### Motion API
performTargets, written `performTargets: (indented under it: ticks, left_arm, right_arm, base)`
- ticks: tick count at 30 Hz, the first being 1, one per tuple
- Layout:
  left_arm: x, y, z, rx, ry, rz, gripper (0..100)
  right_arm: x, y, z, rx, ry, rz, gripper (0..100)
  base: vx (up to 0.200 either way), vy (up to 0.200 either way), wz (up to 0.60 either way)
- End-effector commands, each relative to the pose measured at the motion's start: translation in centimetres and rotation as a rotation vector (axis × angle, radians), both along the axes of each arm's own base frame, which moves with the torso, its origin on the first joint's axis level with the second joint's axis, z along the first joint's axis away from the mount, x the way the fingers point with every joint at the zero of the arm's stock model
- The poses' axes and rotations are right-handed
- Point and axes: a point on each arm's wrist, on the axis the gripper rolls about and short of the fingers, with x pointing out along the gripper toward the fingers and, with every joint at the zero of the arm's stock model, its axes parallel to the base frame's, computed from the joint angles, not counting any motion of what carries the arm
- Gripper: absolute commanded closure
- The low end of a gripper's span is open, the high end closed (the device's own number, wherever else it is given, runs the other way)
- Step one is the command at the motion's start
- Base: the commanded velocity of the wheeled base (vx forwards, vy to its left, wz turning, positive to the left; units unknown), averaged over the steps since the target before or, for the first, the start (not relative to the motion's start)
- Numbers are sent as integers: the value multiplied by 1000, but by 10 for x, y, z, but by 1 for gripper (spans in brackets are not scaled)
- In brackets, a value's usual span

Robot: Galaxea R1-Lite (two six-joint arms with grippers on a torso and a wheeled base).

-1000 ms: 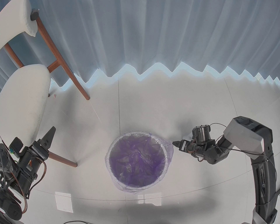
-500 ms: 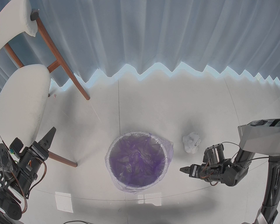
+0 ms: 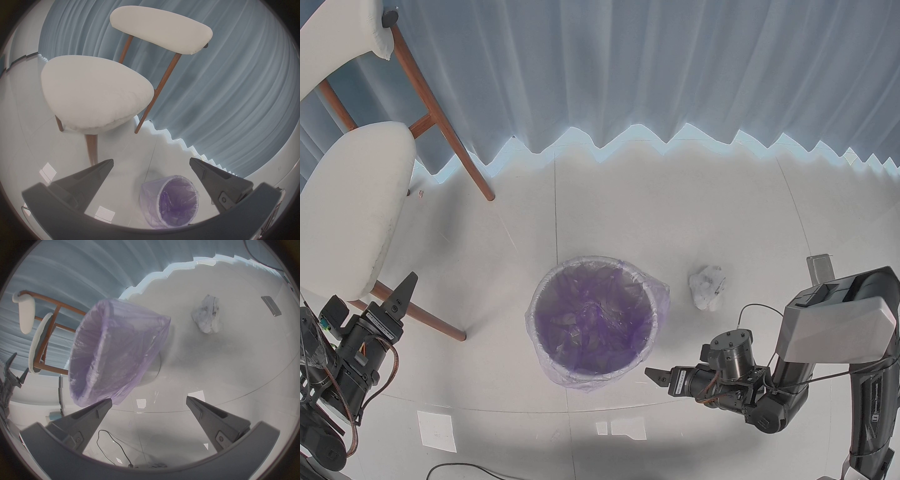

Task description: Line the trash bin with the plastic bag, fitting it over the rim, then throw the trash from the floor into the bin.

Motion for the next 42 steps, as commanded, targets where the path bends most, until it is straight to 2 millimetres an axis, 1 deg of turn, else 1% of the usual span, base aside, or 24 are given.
performTargets:
  ticks: [1, 6, 13, 14, 16, 21, 25, 32, 34, 36, 38, 39, 40, 42]
  left_arm:
    - [-2, 1, -5, 7, 30, 8, 0]
    - [-2, 1, -6, 9, 38, 9, 0]
    - [-2, 1, -8, 14, 59, 11, 0]
    - [-1, 1, -8, 15, 63, 14, 0]
    - [-1, 1, -9, 16, 65, 14, 0]
    - [-1, 1, -9, 16, 65, 15, 0]
    - [-1, 1, -9, 16, 65, 17, 0]
    - [-2, 2, -9, 19, 74, 51, 0]
    - [-2, 2, -9, 19, 77, 49, 0]
    - [-3, 2, -11, 25, 89, 51, 0]
    - [-5, 2, -8, 21, 72, 51, 0]
    - [-5, 3, -8, 22, 74, 52, 0]
    - [-8, 3, -4, 17, 51, 54, 0]
    - [-11, 4, -1, 9, 30, 54, 0]
  right_arm:
    - [15, 16, -19, -29, 11, -10, 0]
    - [33, 27, -25, -17, -24, -20, 0]
    - [43, 30, -34, -20, -29, -22, 0]
    - [46, 31, -40, -53, -31, -7, 0]
    - [49, 32, -41, -78, -27, 3, 0]
    - [57, 37, -40, -136, -1, -23, 0]
    - [68, 43, -37, -225, 48, -80, 0]
    - [74, 46, -35, -296, 123, -95, 0]
    - [74, 46, -35, -303, 131, -95, 0]
    - [69, 44, -34, -323, 145, -105, 0]
    - [55, 35, -24, -337, 157, -107, 0]
    - [54, 34, -22, -336, 156, -107, 0]
    - [43, 27, -5, -312, 139, -116, 0]
    - [29, 20, 15, -257, 113, -139, 0]
  base:
    - [0, 0, 0]
    - [0, 0, 0]
    - [0, 0, 0]
    - [0, 0, 0]
    - [0, 0, 0]
    - [0, 0, 0]
    - [0, 0, 0]
    - [0, 0, 0]
    - [0, 0, 0]
    - [0, 0, 0]
    - [0, 0, 0]
    - [0, 0, 0]
    - [0, 0, 0]
    - [0, 0, 0]
